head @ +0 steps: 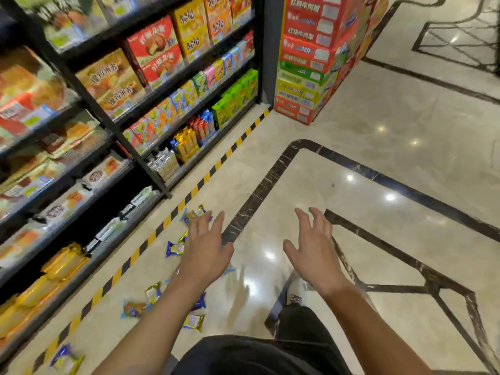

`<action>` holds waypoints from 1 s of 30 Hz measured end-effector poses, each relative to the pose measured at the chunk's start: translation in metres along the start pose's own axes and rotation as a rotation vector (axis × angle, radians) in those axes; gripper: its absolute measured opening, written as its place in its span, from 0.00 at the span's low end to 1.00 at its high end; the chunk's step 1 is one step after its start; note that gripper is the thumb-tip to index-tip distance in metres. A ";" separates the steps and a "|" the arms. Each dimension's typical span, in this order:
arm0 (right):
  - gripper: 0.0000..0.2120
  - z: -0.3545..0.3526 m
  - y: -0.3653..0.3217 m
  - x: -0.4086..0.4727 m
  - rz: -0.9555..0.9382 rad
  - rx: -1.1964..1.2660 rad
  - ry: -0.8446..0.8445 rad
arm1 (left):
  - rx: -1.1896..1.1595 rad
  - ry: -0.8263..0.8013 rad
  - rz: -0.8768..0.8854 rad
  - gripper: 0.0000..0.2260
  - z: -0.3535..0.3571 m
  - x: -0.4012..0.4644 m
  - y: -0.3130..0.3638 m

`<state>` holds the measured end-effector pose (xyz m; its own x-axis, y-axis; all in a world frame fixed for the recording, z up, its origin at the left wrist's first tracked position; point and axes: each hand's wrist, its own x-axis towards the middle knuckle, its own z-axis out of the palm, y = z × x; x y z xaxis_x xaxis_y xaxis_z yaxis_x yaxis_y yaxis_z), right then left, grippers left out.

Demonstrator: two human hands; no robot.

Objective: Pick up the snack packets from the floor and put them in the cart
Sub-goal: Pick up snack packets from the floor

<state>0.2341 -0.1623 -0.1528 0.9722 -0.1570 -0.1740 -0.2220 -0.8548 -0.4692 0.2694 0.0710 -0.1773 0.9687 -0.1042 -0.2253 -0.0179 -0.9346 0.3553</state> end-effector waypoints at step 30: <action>0.34 0.005 -0.133 0.330 -0.563 -0.396 -0.205 | 0.016 0.174 -0.554 0.33 -0.067 0.189 -0.040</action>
<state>0.5837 -0.0983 -0.1518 0.8889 0.4233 -0.1750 0.3906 -0.9001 -0.1928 0.4694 0.1117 -0.1731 0.8609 0.4582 -0.2210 0.5010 -0.8388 0.2128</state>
